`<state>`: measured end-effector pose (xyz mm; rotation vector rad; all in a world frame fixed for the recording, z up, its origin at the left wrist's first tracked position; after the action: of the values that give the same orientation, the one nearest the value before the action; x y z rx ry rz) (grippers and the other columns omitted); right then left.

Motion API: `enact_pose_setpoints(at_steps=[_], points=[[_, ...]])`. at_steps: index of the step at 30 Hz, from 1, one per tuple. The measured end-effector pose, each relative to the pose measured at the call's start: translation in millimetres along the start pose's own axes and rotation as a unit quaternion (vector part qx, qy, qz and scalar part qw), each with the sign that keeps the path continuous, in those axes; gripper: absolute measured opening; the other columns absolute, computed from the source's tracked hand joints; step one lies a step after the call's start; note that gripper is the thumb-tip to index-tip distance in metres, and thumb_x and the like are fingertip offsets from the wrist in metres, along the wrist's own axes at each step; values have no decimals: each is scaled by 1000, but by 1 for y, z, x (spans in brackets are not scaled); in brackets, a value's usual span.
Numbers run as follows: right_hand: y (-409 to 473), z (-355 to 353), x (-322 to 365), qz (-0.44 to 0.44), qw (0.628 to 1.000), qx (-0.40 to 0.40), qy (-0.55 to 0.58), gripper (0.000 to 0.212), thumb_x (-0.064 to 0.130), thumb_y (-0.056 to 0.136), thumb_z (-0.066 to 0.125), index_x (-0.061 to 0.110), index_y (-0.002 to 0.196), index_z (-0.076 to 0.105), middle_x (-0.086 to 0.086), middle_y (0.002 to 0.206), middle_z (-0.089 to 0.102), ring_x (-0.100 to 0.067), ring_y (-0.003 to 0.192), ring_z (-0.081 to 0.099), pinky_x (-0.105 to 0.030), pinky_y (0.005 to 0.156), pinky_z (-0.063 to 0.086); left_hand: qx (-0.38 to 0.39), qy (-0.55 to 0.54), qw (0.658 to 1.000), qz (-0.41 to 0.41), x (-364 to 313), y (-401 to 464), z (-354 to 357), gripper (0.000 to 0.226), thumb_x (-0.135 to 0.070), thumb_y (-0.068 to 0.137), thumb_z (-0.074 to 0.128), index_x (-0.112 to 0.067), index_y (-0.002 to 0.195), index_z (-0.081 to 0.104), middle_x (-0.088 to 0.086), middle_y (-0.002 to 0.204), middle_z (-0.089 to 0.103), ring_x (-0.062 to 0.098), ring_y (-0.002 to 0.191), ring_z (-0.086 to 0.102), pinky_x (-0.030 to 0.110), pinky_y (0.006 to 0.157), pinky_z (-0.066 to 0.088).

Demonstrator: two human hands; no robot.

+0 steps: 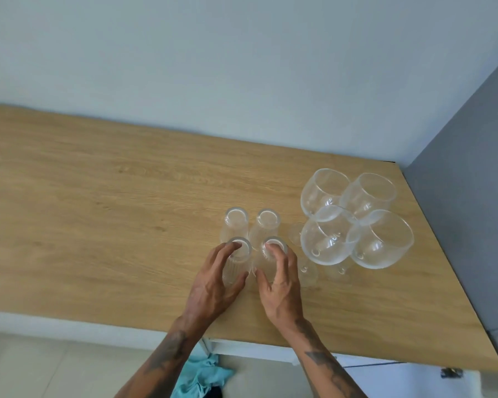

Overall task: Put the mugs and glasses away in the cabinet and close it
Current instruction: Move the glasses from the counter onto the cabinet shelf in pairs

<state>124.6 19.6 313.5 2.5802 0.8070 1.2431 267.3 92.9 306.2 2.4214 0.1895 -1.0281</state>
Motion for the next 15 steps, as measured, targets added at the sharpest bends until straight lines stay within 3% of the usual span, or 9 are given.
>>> enact_pose_setpoints(at_steps=[2,5,7,10,12,15], points=[[-5,-9,2,-19,1000,15,13,62,15,87,74,34,135,40,-9,134,50,-22,121,55,-27,99,50,-7,7,1000,-3,-8,-8,-1,67,-21,83,80,-15,140,46,10,135,61,0,121,47,3,104,37],[-18,-30,7,-52,998,17,38,61,19,86,75,29,136,41,-8,135,53,-22,123,55,-35,100,51,-37,-2,999,-14,-26,-29,-7,68,-24,83,81,-20,142,47,-4,138,56,4,122,53,27,99,53],[-30,-50,11,-73,995,3,61,61,21,85,77,23,134,42,-9,133,56,-24,121,57,-35,99,51,-62,-5,998,-18,-46,-46,-12,70,-24,82,82,-22,142,46,-12,139,53,14,122,59,39,97,57],[-56,-86,13,-106,989,-3,101,63,21,83,80,20,133,41,-8,130,58,-22,117,59,-25,101,48,-82,-6,996,-27,-85,-78,-14,69,-23,82,82,-27,141,46,-27,137,50,17,118,62,44,94,59],[-76,-108,11,-112,987,-3,111,65,22,82,81,20,132,39,-7,129,59,-18,114,58,-16,99,43,-89,-21,994,-52,-106,-102,-10,68,-21,82,84,-27,139,47,-23,134,54,20,118,63,45,94,59],[-112,-130,2,-99,987,12,124,68,21,82,81,20,132,36,-7,130,59,-13,113,55,-13,99,42,-104,-32,990,-95,-127,-138,-1,69,-19,80,85,-31,137,47,-4,132,63,24,117,66,45,96,60]])
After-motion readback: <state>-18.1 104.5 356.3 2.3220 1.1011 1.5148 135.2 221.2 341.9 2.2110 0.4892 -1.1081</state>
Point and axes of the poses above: each hand's wrist, its own y-axis towards the middle knuckle, its own z-axis out of the palm, x = y × z, the point moved 4 cm from there along y, towards the middle knuckle
